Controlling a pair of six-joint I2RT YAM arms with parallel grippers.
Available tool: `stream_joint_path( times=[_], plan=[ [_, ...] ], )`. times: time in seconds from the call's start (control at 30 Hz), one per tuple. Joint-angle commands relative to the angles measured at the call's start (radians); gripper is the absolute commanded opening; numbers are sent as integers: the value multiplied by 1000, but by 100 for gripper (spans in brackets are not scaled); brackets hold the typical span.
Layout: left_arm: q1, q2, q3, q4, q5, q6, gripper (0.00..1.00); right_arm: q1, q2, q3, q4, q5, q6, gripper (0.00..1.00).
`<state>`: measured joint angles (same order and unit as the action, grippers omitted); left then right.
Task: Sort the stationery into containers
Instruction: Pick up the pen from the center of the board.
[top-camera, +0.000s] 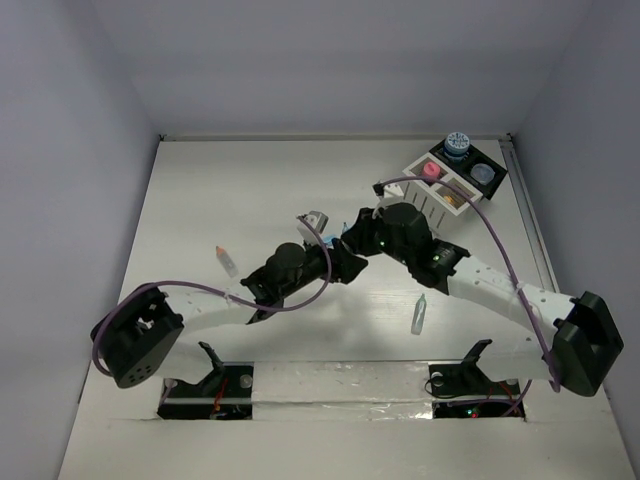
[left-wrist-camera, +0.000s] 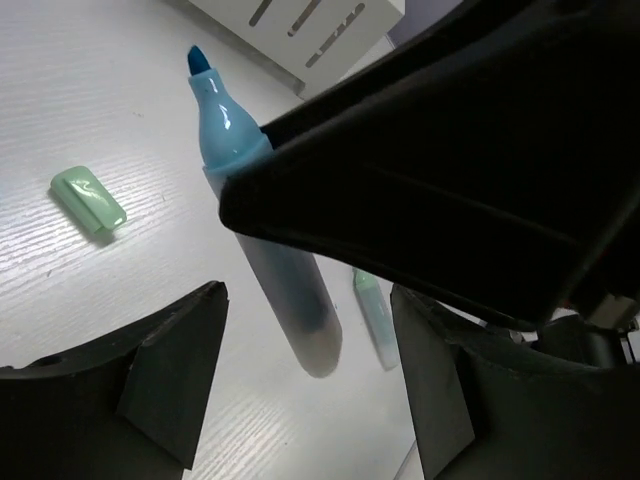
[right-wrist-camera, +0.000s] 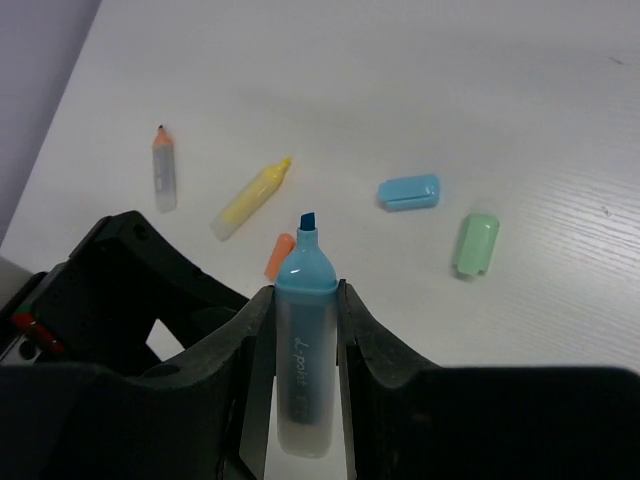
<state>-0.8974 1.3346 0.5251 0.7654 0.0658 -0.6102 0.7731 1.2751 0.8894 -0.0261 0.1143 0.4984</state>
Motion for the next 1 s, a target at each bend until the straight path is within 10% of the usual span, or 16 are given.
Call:
stream_joint_path(
  times=[0.0,0.37,0.57,0.73,0.97],
  plan=[
    [-3,24,38,94,-23,-16,63,14,-51,-26,97,-19,20,14],
    [-3,46,52,97,-57,-10,0,14,-100,-70,110,-28,25,14],
    [-3,-9,18,71,-100,39,0,14,-114,-76,91,-24,28,21],
    [-3,-106,-28,5,-129,84,0,14,-143,-44,29,-2,9,67],
    [-3,-238,-105,-80,-195,132,0,14,-180,-37,-14,41,-21,76]
  ],
)
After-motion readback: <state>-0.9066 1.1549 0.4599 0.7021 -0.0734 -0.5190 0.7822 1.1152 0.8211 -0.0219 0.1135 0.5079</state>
